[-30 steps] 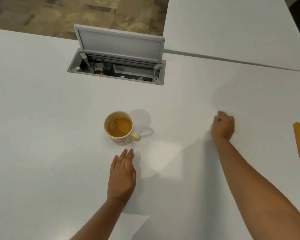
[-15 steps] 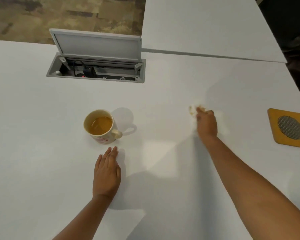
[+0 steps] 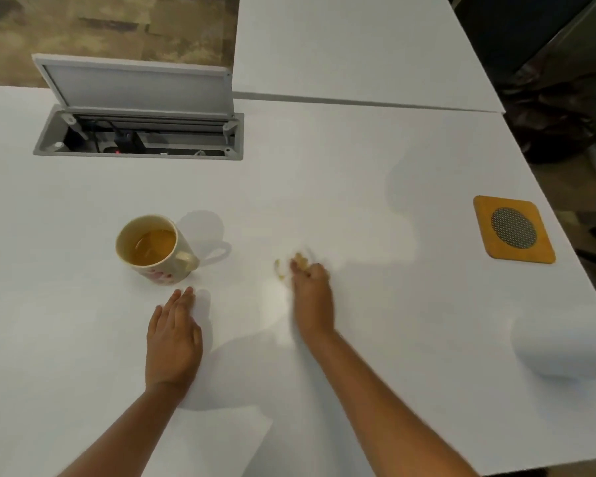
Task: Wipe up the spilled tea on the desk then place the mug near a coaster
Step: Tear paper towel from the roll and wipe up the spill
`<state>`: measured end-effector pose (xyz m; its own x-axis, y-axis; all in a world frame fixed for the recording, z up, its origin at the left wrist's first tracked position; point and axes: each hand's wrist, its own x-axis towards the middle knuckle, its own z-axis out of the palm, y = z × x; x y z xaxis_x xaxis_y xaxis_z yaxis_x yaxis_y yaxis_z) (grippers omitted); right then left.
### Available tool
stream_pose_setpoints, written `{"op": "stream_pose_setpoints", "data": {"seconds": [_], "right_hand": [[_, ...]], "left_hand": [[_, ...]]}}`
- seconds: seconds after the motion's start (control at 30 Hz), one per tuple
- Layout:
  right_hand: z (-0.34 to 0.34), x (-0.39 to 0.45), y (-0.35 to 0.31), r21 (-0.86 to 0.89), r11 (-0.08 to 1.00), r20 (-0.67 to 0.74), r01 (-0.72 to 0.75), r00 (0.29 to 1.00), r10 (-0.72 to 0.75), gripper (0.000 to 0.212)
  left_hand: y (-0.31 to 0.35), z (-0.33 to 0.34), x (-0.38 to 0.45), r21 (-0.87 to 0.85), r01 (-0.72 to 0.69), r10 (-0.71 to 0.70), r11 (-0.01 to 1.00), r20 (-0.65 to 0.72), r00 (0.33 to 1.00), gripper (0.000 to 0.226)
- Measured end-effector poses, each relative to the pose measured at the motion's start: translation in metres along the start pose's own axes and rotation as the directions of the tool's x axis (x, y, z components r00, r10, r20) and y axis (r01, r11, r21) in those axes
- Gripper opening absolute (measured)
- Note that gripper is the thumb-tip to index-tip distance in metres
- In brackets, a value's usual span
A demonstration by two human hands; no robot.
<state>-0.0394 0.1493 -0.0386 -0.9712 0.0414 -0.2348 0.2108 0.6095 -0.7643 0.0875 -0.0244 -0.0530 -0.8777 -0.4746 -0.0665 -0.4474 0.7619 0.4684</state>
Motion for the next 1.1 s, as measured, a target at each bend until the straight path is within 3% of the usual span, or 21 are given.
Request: {"op": "stream_pose_setpoints", "data": {"seconds": [0.13,0.2,0.23,0.3,0.37,0.47,0.57,0.63,0.7,0.77,0.83,0.9,1.0,1.1], "right_hand": [[0.051,-0.082,-0.021,0.023,0.994,0.345,0.105,0.933,-0.106,0.039],[0.035,-0.071,-0.012,0.002,0.993,0.405,0.117,0.908,-0.108,0.036],[0.019,-0.054,-0.005,0.004,0.995,0.366,0.104,0.926,-0.098,0.034],[-0.026,-0.013,0.012,-0.012,1.0,0.158,-0.011,0.987,0.013,0.032],[-0.082,0.02,0.044,-0.06,0.992,-0.042,-0.111,0.993,0.109,0.031],[-0.156,0.025,0.097,-0.084,0.959,-0.291,-0.272,0.927,0.238,0.035],[-0.167,0.001,0.119,-0.096,0.942,-0.436,-0.322,0.864,0.251,0.032],[-0.132,-0.023,0.099,-0.163,0.951,-0.389,-0.263,0.903,0.183,0.025],[-0.08,-0.05,0.064,-0.304,0.948,-0.239,-0.1,0.971,0.025,0.022],[-0.015,-0.08,0.026,-0.219,0.972,-0.021,0.083,0.996,-0.09,0.021],[0.041,-0.117,-0.005,-0.18,0.962,0.265,0.206,0.952,-0.154,0.028],[0.064,-0.148,-0.017,-0.129,0.963,0.438,0.238,0.885,-0.16,0.035],[0.04,-0.144,-0.006,-0.093,0.973,0.496,0.213,0.857,-0.141,0.031],[-0.022,-0.089,0.021,-0.115,0.973,0.289,0.2,0.944,-0.16,0.021]], "left_hand": [[-0.004,0.002,-0.001,-0.13,0.057,-0.062,0.99,-0.032,0.998,0.047],[-0.005,0.001,-0.001,-0.146,0.055,-0.06,0.988,-0.036,0.998,0.046],[-0.006,0.0,-0.001,-0.148,0.048,-0.055,0.988,-0.039,0.998,0.046],[-0.005,0.0,0.0,-0.153,0.053,-0.058,0.987,-0.031,0.998,0.046],[-0.004,-0.001,0.0,-0.158,0.064,-0.067,0.985,-0.014,0.998,0.047],[-0.006,0.0,-0.001,-0.158,0.074,-0.075,0.985,0.005,0.997,0.047],[-0.005,0.0,0.002,-0.178,0.068,-0.069,0.982,-0.001,0.998,0.048],[-0.004,0.0,0.001,-0.196,0.05,-0.055,0.979,-0.021,0.998,0.048],[-0.004,-0.001,0.0,-0.218,0.039,-0.048,0.975,-0.035,0.998,0.049],[-0.006,-0.003,0.002,-0.273,0.04,-0.056,0.961,-0.049,0.997,0.049],[-0.01,-0.005,0.002,-0.317,0.02,-0.035,0.948,-0.042,0.998,0.051],[-0.018,-0.008,0.002,-0.326,-0.023,0.017,0.945,-0.02,1.0,0.052],[-0.028,-0.015,0.004,-0.343,-0.078,0.097,0.936,0.038,0.995,0.053],[-0.026,-0.018,0.003,-0.39,-0.019,0.047,0.921,0.062,0.997,0.052]]}}
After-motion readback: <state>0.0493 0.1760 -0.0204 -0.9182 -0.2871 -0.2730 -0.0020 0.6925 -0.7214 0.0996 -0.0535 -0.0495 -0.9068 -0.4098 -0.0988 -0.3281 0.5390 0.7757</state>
